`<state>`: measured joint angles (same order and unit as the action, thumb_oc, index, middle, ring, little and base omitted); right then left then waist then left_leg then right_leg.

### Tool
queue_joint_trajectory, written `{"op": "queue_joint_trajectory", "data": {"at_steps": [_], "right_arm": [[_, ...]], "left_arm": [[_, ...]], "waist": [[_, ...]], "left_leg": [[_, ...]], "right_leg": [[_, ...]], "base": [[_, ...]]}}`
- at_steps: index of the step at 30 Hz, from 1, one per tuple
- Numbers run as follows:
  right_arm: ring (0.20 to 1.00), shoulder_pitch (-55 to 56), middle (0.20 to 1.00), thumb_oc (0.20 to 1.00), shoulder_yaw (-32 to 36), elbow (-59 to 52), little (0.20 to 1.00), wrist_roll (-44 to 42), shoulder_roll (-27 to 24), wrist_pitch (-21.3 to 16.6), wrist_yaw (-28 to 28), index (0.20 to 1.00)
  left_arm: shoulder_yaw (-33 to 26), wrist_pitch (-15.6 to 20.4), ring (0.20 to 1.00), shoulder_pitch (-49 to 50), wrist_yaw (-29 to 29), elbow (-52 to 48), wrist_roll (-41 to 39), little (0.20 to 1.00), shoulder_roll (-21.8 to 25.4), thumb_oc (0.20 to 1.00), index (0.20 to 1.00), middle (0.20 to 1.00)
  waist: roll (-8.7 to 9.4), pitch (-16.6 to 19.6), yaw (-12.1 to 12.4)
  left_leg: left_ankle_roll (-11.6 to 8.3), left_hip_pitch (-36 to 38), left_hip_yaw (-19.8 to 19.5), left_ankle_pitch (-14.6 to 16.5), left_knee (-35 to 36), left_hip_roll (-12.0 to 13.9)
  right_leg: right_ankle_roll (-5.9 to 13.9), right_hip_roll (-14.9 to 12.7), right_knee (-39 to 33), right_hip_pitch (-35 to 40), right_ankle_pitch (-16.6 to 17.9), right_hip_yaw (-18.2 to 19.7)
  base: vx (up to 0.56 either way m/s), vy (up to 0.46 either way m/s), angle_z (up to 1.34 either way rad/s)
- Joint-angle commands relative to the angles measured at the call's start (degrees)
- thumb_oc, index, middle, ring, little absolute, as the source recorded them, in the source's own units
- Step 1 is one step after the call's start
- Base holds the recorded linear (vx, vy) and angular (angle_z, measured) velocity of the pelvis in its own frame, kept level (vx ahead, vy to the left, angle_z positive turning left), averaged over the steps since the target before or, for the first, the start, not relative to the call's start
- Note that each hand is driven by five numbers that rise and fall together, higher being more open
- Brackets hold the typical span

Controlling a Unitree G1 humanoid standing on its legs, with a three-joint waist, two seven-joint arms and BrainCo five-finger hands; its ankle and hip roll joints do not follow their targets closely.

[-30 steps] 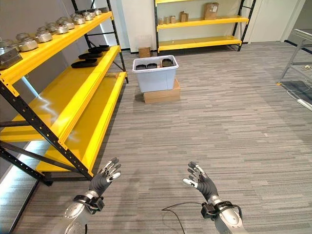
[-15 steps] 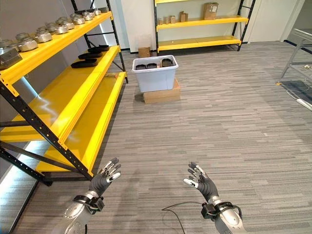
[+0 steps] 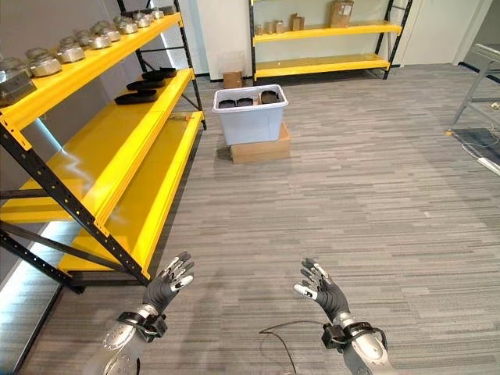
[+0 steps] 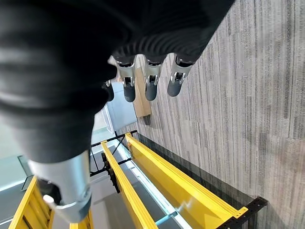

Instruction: Move parts from the plastic box to the shelf.

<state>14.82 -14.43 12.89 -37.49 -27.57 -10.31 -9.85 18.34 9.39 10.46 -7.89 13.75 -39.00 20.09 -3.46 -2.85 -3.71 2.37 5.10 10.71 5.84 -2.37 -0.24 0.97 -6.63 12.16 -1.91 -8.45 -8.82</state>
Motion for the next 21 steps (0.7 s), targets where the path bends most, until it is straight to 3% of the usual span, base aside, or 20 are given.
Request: {"op": "queue_joint_trajectory", "data": {"at_steps": [1, 2, 6, 8, 9, 11, 12, 13, 14, 15, 16, 19, 20, 21], "right_arm": [[1.0, -3.25, 1.0, 1.0, -1.57, 0.59, 1.0, -2.14, 1.67, -1.86, -0.1, 1.0], [1.0, -3.25, 1.0, 1.0, -1.57, 0.59, 1.0, -2.14, 1.68, -1.86, -0.1, 1.0], [1.0, -2.55, 1.0, 1.0, -1.38, 0.38, 1.0, -3.56, 3.03, -1.9, 0.38, 1.0], [1.0, -2.56, 1.0, 1.0, -1.38, 0.37, 1.0, -3.57, 3.02, -1.89, 0.39, 1.0], [1.0, -2.7, 1.0, 1.0, -1.32, 0.03, 1.0, -4.11, 3.11, -2.08, 0.73, 1.0], [1.0, -3.04, 1.0, 1.0, -1.26, -0.97, 1.0, -4.87, 3.14, -2.32, 0.59, 1.0], [1.0, -3.07, 1.0, 1.0, -1.26, -0.96, 1.0, -4.89, 3.1, -2.32, 0.59, 1.0], [1.0, -3.54, 1.0, 1.0, -1.43, -1.1, 1.0, -5.16, 2.94, -2.35, 0.48, 1.0], [1.0, -4.04, 1.0, 1.0, -1.33, -1.07, 1.0, -4.89, 2.48, -2.37, 0.64, 1.0], [1.0, -4.42, 1.0, 1.0, -1.28, -1.1, 1.0, -4.58, 2.58, -2.44, 0.7, 1.0], [1.0, -5.64, 1.0, 1.0, -0.93, -0.91, 1.0, -4.17, 3.1, -2.64, 1.24, 1.0], [1.0, -6.0, 1.0, 1.0, -0.95, -1.24, 1.0, -3.94, 3.36, -2.59, 1.55, 1.0], [1.0, -6.22, 1.0, 1.0, -0.17, -2.08, 1.0, -4.18, 3.35, -2.97, 2.07, 1.0], [1.0, -6.21, 1.0, 1.0, -0.15, -2.08, 1.0, -4.18, 3.32, -2.97, 2.07, 1.0]], "left_arm": [[-1.8, 3.85, 1.0, 0.33, -0.91, -4.32, -1.46, 1.0, 2.78, 1.0, 1.0, 1.0], [-1.8, 3.84, 1.0, 0.34, -0.91, -4.34, -1.46, 1.0, 2.79, 1.0, 1.0, 1.0], [-1.85, 4.07, 1.0, -0.29, -0.46, -4.97, -1.17, 1.0, 2.98, 1.0, 1.0, 1.0], [-1.85, 4.06, 1.0, -0.3, -0.46, -4.98, -1.16, 1.0, 2.98, 1.0, 1.0, 1.0], [-1.56, 3.97, 1.0, -0.87, -0.26, -5.31, -0.85, 1.0, 3.39, 1.0, 1.0, 1.0], [-1.64, 3.91, 1.0, -1.36, -0.16, -5.46, -0.54, 1.0, 3.2, 1.0, 1.0, 1.0], [-1.65, 3.91, 1.0, -1.38, -0.16, -5.44, -0.54, 1.0, 3.15, 1.0, 1.0, 1.0], [-1.7, 3.92, 1.0, -1.7, -0.01, -5.49, -0.67, 1.0, 3.02, 1.0, 1.0, 1.0], [-2.03, 3.86, 1.0, -1.97, -0.01, -5.34, -0.75, 1.0, 2.89, 1.0, 1.0, 1.0], [-2.25, 3.84, 1.0, -2.3, -0.03, -5.12, -0.52, 1.0, 2.71, 1.0, 1.0, 1.0], [-2.74, 4.13, 1.0, -3.61, 0.39, -4.61, 0.22, 1.0, 2.15, 1.0, 1.0, 1.0], [-2.87, 4.25, 1.0, -3.94, 0.5, -4.49, 0.06, 1.0, 1.97, 1.0, 1.0, 1.0], [-1.66, 4.74, 1.0, -5.58, 0.69, -3.13, -0.2, 1.0, -0.03, 1.0, 1.0, 1.0], [-1.63, 4.77, 1.0, -5.62, 0.69, -3.08, -0.2, 1.0, -0.08, 1.0, 1.0, 1.0]], "waist": [[4.43, 2.09, 0.17], [4.47, 2.14, 0.21], [3.95, -0.77, -0.57], [4.0, -0.77, -0.52], [3.34, -2.68, -0.97], [2.51, -3.87, -1.84], [2.45, -3.93, -1.84], [2.44, -4.56, -2.16], [2.7, -5.44, -2.6], [2.97, -5.12, -2.54], [3.41, -5.13, -3.84], [3.81, -5.07, -4.24], [4.13, -2.9, -5.03], [4.02, -2.9, -5.06]], "left_leg": [[-1.55, -2.89, -2.49, 0.26, -1.18, 2.29], [-1.51, -2.99, -2.44, 0.33, -1.29, 2.24], [1.19, -3.41, -4.27, 2.23, -3.8, -1.17], [1.22, -3.44, -4.2, 2.24, -3.83, -1.24], [2.09, -2.57, -4.18, 2.68, -3.98, -1.71], [2.51, -0.46, -3.33, 3.83, -3.32, -1.65], [2.44, -0.35, -3.32, 3.96, -3.33, -1.57], [2.52, 1.02, -3.03, 4.22, -2.57, -1.87], [2.29, 4.02, -3.0, 5.03, -0.48, -2.66], [1.84, 5.36, -3.12, 6.14, 0.4, -2.91], [0.63, 7.1, -3.1, 6.47, 1.21, -2.38], [0.11, 7.82, -3.4, 6.72, 1.42, -2.29], [-1.88, 10.96, -3.62, 9.2, 1.63, -0.91], [-1.92, 10.97, -3.64, 9.24, 1.63, -0.8]], "right_leg": [[9.91, -10.99, -4.68, 3.56, 9.47, 4.99], [9.95, -11.05, -4.52, 3.4, 9.4, 5.08], [9.02, -13.67, 9.66, -3.77, 19.05, 8.34], [9.06, -13.72, 9.8, -3.89, 19.01, 8.48], [7.99, -13.38, 15.74, -7.09, 19.84, 8.12], [7.18, -11.59, 16.1, -12.96, 16.08, 4.7], [7.14, -11.54, 16.32, -12.95, 15.86, 4.69], [6.98, -10.78, 13.99, -14.92, 15.62, 2.63], [7.45, -10.6, 6.59, -14.79, 16.29, -1.32], [8.46, -10.42, 2.45, -15.32, 16.04, -2.84], [8.71, -8.27, -7.11, -15.66, 19.01, -4.04], [9.19, -7.86, -9.22, -15.64, 20.09, -3.05], [8.53, -5.31, -12.49, -13.18, 20.62, -0.65], [8.52, -5.23, -12.56, -13.1, 20.63, -0.74]], "base": [[0.0, 0.192, 0.13], [-0.02, 0.26, 0.1], [-0.01, 0.216, 0.16], [0.0, 0.12, 0.31], [0.03, 0.204, 0.23], [0.12, 0.198, 0.01], [0.15, 0.1, -0.25], [0.21, 0.012, -0.17], [0.34, -0.005, -0.27], [0.45, -0.137, -0.09], [0.3, -0.125, -0.09], [0.28, -0.152, 0.24], [0.42, -0.211, 0.09], [0.62, -0.349, 0.25]]}}
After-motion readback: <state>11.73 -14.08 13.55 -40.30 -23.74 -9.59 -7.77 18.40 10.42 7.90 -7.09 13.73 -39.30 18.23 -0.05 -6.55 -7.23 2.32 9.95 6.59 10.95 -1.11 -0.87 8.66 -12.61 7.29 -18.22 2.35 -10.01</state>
